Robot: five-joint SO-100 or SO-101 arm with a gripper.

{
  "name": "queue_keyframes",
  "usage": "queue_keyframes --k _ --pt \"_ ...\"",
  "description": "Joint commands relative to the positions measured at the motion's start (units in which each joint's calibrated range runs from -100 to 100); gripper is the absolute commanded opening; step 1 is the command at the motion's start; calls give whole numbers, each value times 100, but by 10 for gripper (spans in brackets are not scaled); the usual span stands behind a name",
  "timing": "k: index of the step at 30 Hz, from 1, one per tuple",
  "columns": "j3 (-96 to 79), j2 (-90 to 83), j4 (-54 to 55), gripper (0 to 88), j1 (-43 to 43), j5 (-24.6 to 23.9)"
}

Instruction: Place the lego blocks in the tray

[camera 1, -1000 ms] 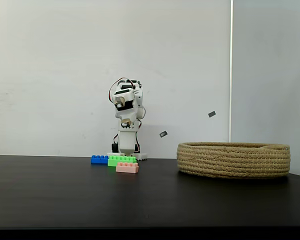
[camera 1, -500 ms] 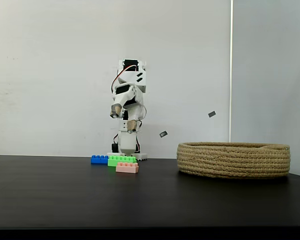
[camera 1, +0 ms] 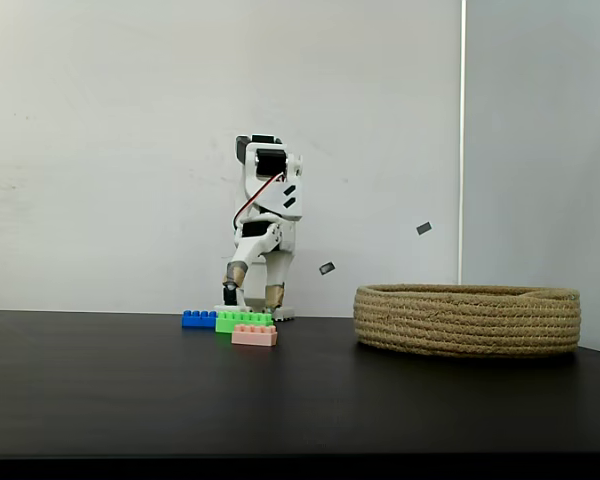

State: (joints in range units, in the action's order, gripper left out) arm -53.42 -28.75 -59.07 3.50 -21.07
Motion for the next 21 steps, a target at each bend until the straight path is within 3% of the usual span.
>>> queue_keyframes --k 1,9,10,13,21 --pt "-198 124 422 416 -86 -49" --pt "-380 537 689 372 -78 -147" --pt "-408 571 747 320 -62 -122" --pt "-663 597 1205 2 -4 20" --pt "-508 115 1747 0 194 -34"
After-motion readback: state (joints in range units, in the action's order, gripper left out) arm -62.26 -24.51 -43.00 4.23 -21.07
